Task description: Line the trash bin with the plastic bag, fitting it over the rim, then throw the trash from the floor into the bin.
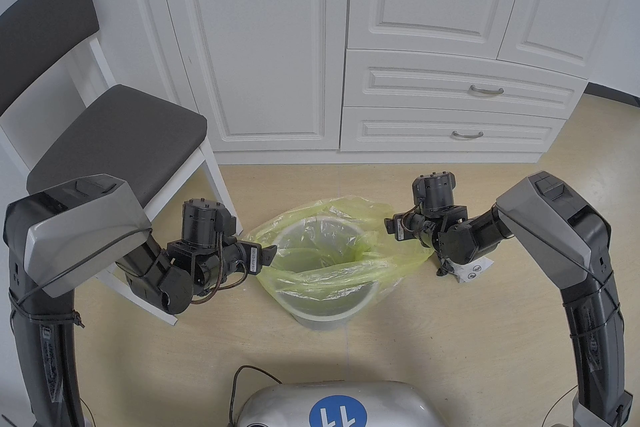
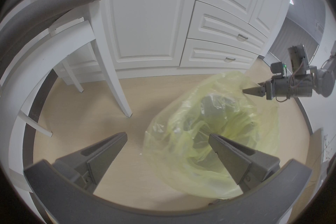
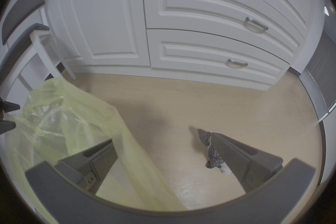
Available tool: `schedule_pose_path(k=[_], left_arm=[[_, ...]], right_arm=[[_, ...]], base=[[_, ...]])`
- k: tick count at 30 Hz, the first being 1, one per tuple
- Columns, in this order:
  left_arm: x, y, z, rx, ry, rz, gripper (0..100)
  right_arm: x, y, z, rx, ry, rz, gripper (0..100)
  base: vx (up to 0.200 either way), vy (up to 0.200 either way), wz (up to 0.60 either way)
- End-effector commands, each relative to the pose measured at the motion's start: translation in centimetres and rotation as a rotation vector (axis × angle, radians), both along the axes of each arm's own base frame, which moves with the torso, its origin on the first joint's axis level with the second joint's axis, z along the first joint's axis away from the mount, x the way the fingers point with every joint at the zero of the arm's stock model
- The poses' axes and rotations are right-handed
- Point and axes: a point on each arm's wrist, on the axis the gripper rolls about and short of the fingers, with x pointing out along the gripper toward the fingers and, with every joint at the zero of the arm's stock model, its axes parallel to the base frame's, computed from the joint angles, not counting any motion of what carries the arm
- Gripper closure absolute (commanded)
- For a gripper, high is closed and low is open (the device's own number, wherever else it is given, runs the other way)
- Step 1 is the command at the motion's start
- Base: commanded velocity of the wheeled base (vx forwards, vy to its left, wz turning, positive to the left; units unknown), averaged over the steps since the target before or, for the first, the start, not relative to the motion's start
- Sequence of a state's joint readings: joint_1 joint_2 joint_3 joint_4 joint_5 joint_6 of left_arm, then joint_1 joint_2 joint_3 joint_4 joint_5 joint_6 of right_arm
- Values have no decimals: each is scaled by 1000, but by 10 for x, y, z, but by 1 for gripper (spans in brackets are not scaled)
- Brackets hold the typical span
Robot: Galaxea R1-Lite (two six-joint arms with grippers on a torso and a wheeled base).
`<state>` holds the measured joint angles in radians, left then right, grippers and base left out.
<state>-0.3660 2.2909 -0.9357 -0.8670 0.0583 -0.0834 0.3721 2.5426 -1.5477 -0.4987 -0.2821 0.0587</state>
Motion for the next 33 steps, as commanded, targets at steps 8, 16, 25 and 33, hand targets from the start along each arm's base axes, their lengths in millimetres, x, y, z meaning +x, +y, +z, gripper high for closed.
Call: schedule_pose_path(k=[8, 16, 25, 33], left_arm=[[-11, 1, 24, -47, -24, 14, 0], [-16, -6, 28, -46, -31, -1, 0], [-16, -5, 26, -42, -28, 2, 0], [-15, -4, 25, -39, -25, 4, 0]], right_arm=[[-55, 27, 76, -14, -129, 83, 0], [-93, 62, 97, -27, -155, 204, 0], [-101, 99, 68, -113, -5, 295, 0], [-82, 116, 43, -92, 181, 297, 100]], base=[[0, 0, 0], [0, 0, 0], [0, 0, 0], [0, 0, 0]])
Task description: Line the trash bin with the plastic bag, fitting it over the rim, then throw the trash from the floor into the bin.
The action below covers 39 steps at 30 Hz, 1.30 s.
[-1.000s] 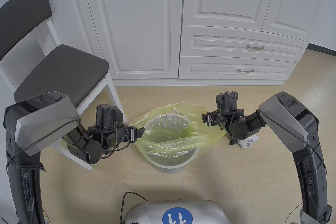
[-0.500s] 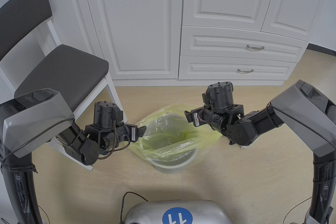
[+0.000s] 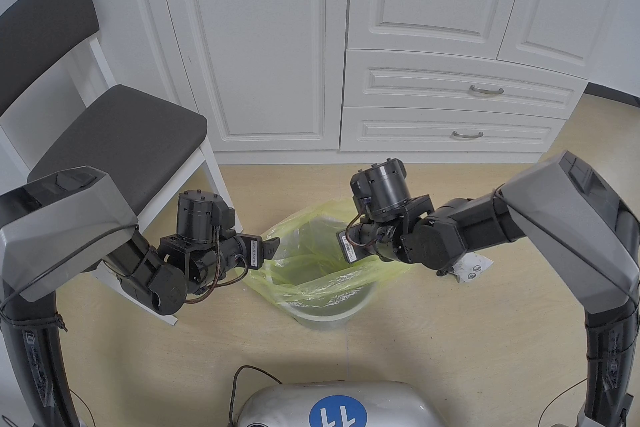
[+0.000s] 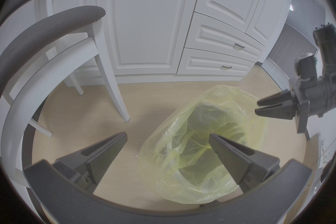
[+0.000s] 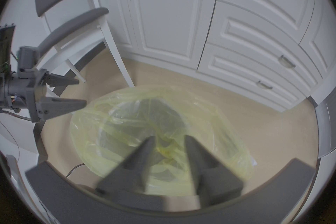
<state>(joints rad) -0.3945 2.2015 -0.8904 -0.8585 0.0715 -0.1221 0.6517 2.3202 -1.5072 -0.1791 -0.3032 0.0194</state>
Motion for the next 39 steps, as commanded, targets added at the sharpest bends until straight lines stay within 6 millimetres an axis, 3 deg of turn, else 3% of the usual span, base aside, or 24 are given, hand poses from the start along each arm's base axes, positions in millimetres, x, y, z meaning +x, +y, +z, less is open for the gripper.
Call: schedule_pose_path(k=[1, 6, 10, 19, 27, 32, 37, 39], left_arm=[[1, 1, 0, 0, -2, 2, 0], [3, 1, -3, 1, 4, 7, 0], [3, 3, -2, 2, 1, 10, 0], [2, 3, -3, 5, 7, 8, 0], [3, 6, -7, 10, 26, 10, 0], [4, 5, -10, 11, 40, 5, 0], [0, 8, -19, -6, 88, -54, 0], [-1, 17, -22, -35, 119, -92, 0]], right_arm=[[12, 18, -37, 18, 123, 26, 100], [11, 16, -66, -15, 190, 28, 100], [0, 9, -77, -59, 237, 32, 100], [-75, -16, -29, -124, 454, 223, 100], [-99, -8, -30, -133, 528, 293, 100], [-85, -9, -18, -72, 453, 257, 100], [-46, -29, -12, 2, 264, 83, 100], [-34, -40, -14, 30, 220, 26, 100]], base=[[0, 0, 0], [0, 0, 0], [0, 0, 0], [0, 0, 0], [0, 0, 0], [0, 0, 0], [0, 0, 0], [0, 0, 0]])
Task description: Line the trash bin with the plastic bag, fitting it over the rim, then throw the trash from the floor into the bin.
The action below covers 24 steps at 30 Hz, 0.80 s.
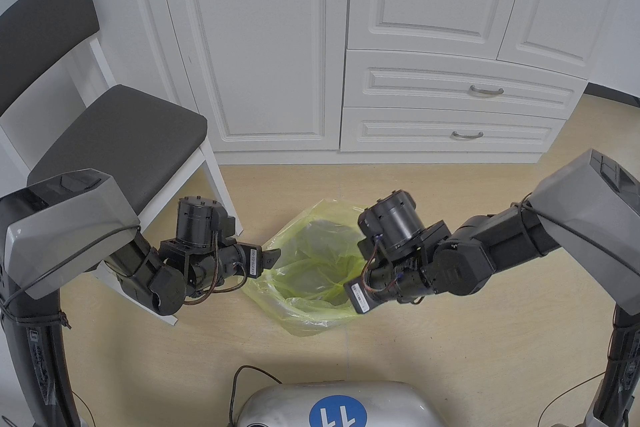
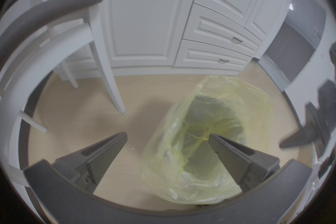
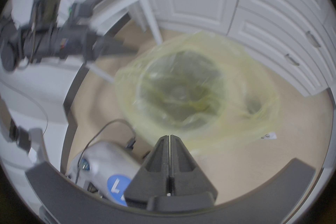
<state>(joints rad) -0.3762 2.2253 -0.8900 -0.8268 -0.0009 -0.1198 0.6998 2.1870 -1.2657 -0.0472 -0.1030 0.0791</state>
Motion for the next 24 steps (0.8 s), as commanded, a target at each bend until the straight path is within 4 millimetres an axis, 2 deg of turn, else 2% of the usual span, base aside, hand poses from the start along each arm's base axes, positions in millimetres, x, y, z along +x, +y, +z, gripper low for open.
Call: schedule_pose_path(k=[1, 4, 9, 16, 24], left_arm=[[-2, 17, -11, -44, 63, -60, 0], [0, 24, -14, -70, 81, -83, 0], [3, 21, -23, -65, 87, -84, 0], [3, 16, -27, -60, 93, -91, 0], [6, 8, -32, -37, 84, -73, 0]], right_arm=[[30, -31, -4, 33, -79, -155, 100], [39, -49, -6, 53, -97, -205, 100], [44, -67, -15, 88, -143, -247, 100], [49, -65, -27, 222, -268, -282, 100], [46, -68, -25, 283, -314, -300, 100]], base=[[0, 0, 0], [0, 0, 0], [0, 0, 0], [0, 0, 0], [0, 0, 0]])
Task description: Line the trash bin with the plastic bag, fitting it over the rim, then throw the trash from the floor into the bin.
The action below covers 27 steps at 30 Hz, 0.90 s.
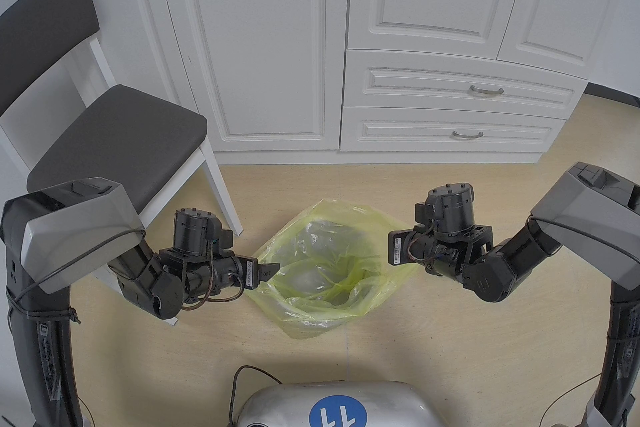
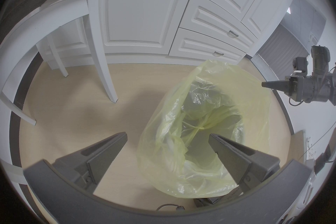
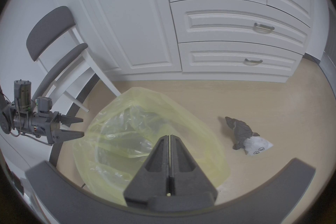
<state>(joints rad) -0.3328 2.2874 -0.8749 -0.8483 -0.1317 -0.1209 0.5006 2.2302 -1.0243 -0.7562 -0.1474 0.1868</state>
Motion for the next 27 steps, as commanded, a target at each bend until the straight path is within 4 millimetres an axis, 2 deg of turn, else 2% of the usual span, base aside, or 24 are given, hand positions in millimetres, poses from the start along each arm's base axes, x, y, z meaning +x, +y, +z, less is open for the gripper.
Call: schedule_pose_path(k=[1, 6, 10, 11, 15, 19, 23, 27], left_arm=[[2, -6, -11, 14, 15, -1, 0], [6, -6, -13, 8, -1, 6, 0], [7, -6, -11, 1, -21, 6, 0], [7, -6, -11, 1, -21, 6, 0], [7, -7, -10, 2, -24, 8, 0], [8, -6, -16, 13, -14, 16, 0], [16, -7, -24, 24, -16, 41, 0], [26, -7, -30, 33, -28, 83, 0]], right_arm=[[-1, -2, -7, -3, 5, -5, 100], [6, -6, -8, 3, -3, -21, 100], [4, -12, -1, -1, -33, -24, 100], [2, -13, 2, -9, -46, -16, 0], [4, -12, 6, 8, -82, -6, 0], [12, -17, -6, 4, -83, -24, 0], [26, -19, -38, -17, -33, -30, 0], [41, -25, -58, -30, -10, -57, 0]], base=[[0, 0, 0], [0, 0, 0], [0, 0, 0], [0, 0, 0], [0, 0, 0], [0, 0, 0], [0, 0, 0], [0, 0, 0]])
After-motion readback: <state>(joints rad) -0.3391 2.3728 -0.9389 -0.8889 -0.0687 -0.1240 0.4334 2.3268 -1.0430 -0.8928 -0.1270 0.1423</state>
